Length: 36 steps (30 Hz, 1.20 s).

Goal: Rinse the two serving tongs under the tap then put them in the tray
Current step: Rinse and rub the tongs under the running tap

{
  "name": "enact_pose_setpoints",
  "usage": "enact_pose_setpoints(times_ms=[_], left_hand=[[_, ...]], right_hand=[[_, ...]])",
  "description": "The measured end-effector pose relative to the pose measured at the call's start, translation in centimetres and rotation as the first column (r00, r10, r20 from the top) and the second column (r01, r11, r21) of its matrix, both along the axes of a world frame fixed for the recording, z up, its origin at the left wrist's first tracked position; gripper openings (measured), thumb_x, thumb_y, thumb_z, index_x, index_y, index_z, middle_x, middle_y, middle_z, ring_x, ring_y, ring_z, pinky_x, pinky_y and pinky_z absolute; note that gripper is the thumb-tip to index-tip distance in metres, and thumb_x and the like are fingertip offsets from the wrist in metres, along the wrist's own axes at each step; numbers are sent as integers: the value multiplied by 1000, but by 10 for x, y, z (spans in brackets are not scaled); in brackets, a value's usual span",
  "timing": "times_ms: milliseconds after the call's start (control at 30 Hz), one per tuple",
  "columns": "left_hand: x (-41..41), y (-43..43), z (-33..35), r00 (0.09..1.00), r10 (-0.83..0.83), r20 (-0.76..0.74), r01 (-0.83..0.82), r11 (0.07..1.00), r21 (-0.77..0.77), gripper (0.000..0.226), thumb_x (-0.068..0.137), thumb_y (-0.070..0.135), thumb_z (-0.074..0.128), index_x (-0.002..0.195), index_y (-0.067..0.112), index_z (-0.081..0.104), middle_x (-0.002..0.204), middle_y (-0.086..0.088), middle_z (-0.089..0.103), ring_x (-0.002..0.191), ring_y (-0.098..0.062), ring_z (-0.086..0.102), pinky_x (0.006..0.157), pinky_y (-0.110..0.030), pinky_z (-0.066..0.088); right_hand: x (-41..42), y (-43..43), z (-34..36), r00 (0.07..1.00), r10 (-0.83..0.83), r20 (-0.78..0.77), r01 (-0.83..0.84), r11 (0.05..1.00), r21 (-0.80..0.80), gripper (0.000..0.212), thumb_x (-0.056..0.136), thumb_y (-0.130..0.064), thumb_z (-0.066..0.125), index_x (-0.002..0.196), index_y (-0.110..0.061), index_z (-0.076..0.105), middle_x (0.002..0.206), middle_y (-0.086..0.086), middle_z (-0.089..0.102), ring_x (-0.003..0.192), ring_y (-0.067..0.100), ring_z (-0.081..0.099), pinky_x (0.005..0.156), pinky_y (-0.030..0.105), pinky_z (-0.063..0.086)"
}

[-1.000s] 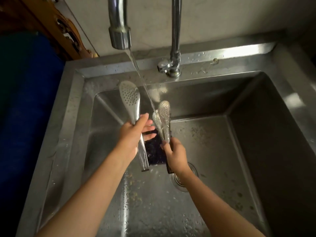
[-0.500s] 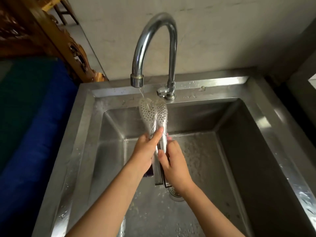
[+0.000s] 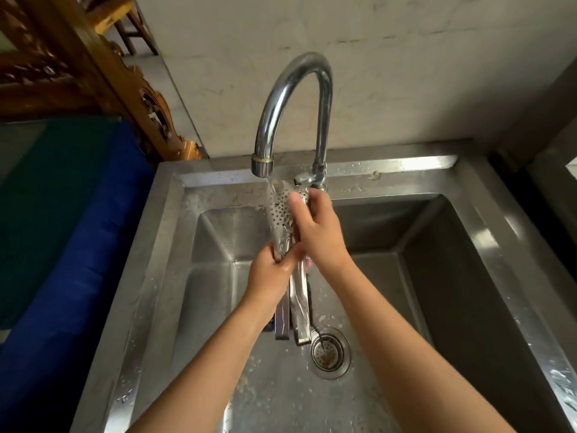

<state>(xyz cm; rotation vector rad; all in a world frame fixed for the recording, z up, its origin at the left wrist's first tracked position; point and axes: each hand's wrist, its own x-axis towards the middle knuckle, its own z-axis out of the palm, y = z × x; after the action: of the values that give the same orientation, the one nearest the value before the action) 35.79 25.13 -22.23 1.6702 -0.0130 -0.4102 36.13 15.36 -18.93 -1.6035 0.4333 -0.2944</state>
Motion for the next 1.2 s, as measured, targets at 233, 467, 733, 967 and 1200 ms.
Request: enact_pose_setpoints(times_ms=[233,467,733,967,1200], left_hand=[[13,27,12,999,-54,6,53,996,69,59,72,48,70,127,37,49,122,16,62,115,-4,56,93,-25,43],[41,14,49,996,86,-14,-86,940,-330,42,85,43,58,124,27,55,119,10,66,112,-4,60,86,-18,50],[68,-11,52,940,-30,-341,-154,852,-500,35,82,31,58,113,15,65,116,-8,68,112,-23,61,98,-41,46],[55,-14,50,937,-94,-337,-130,800,-586,26,94,23,48,113,16,64,112,-3,71,106,-15,66,83,-29,54],[45,-22,46,955,69,-288,-202,863,-463,13,84,17,65,94,16,73,97,-2,75,92,-16,71,72,-28,55]], right_hand=[[25,17,6,994,52,100,-69,981,181,9,92,-20,56,90,-11,57,84,8,62,80,22,60,84,51,51],[27,33,13,979,55,198,-56,998,-1,14,95,-15,48,82,-19,51,68,-12,52,59,-5,48,60,11,39],[14,20,16,980,172,104,-77,798,-597,52,99,-20,34,148,-12,18,137,14,41,123,21,39,107,38,31],[6,9,7,991,105,-83,-129,582,-803,51,99,-34,18,149,-25,11,159,-9,6,147,14,-5,118,46,-12],[-14,1,-4,976,194,97,-118,852,-511,54,99,-23,36,149,-20,15,159,-5,-3,147,11,-5,121,41,1]])
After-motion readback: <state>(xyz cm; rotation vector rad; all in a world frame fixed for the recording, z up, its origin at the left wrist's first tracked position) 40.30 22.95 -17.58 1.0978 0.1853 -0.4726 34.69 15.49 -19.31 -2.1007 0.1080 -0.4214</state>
